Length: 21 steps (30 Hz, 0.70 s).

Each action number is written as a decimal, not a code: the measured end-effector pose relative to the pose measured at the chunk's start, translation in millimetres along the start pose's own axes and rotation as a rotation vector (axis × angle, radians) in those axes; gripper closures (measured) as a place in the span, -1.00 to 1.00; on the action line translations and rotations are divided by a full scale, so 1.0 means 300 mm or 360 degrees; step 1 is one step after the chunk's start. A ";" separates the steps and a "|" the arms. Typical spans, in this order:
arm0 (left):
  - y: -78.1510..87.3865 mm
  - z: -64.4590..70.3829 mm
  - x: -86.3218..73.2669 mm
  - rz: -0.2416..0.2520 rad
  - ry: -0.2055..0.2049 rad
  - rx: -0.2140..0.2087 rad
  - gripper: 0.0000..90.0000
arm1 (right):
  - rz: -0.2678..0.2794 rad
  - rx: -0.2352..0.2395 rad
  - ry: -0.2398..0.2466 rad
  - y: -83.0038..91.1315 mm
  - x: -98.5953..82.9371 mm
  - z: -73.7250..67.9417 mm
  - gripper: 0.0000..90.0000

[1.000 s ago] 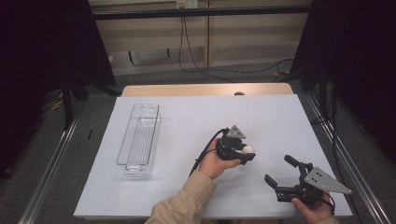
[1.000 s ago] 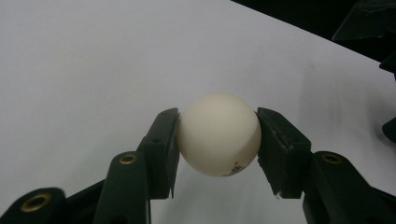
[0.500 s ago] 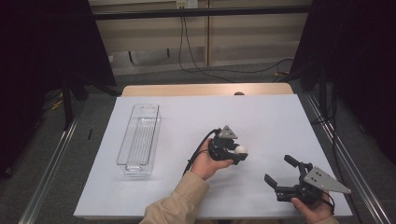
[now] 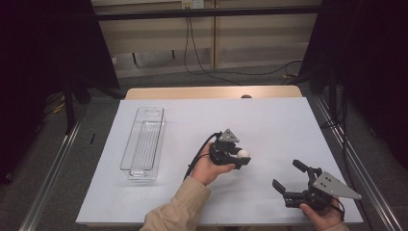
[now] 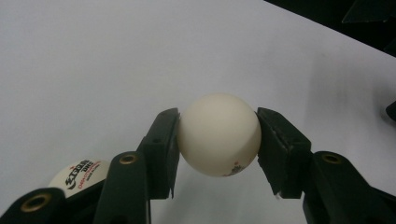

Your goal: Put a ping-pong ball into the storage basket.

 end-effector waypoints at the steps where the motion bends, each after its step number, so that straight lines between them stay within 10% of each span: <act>1: 0.001 -0.001 0.000 0.0001 0.0003 0.0000 0.14 | 0.0001 0.0000 0.0001 0.000 0.000 0.000 -0.96; 21: 0.041 -0.021 -0.007 0.0008 0.0038 0.0006 0.14 | 0.0001 0.0005 0.0004 -0.001 0.002 -0.004 -0.96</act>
Point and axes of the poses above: each handheld gripper's, and its own axes: y roughly backward along the jaws, x roughly out of its top, z roughly to its right, the point moved 8 cm from there along -y, roughly forward along the jaws, and after that the axes turned 8 degrees about y, right-handed, at the moved point
